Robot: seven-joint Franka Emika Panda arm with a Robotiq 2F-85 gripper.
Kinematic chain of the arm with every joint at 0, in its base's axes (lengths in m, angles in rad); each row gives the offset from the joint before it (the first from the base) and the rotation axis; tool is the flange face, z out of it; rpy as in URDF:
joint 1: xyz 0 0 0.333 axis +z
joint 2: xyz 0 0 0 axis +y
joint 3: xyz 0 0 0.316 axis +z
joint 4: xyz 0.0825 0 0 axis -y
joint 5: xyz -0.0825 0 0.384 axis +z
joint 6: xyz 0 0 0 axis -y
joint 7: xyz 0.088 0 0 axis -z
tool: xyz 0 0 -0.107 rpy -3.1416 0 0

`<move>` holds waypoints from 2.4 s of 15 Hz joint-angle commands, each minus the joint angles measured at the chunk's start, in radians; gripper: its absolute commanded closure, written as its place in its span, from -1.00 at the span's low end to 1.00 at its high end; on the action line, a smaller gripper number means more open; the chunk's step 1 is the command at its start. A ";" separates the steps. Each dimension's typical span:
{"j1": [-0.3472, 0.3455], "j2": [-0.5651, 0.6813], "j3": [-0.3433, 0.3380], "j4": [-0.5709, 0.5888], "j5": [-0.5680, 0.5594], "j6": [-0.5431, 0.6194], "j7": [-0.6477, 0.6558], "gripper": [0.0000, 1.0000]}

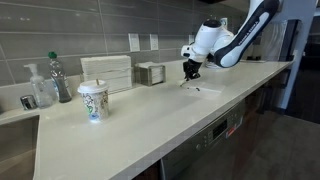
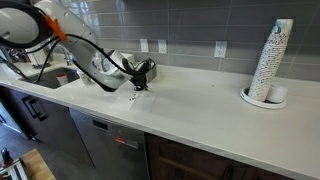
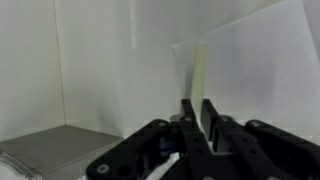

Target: Pick up the plastic white spoon, push the topmost beam onto the napkin with the plastic white spoon, put the plastic white spoon on the right side of the kitchen counter

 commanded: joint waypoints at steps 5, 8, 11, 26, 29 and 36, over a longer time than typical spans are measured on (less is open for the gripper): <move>-0.108 -0.046 0.087 -0.089 0.058 0.053 -0.133 0.93; -0.157 -0.059 0.130 -0.118 0.084 0.069 -0.192 0.93; -0.192 -0.066 0.159 -0.131 0.099 0.064 -0.228 0.93; -0.013 -0.055 -0.026 -0.064 0.091 0.091 -0.145 0.93; 0.011 -0.046 -0.044 -0.052 0.064 0.077 -0.102 0.93; 0.060 -0.027 -0.076 -0.040 0.066 0.024 -0.047 0.93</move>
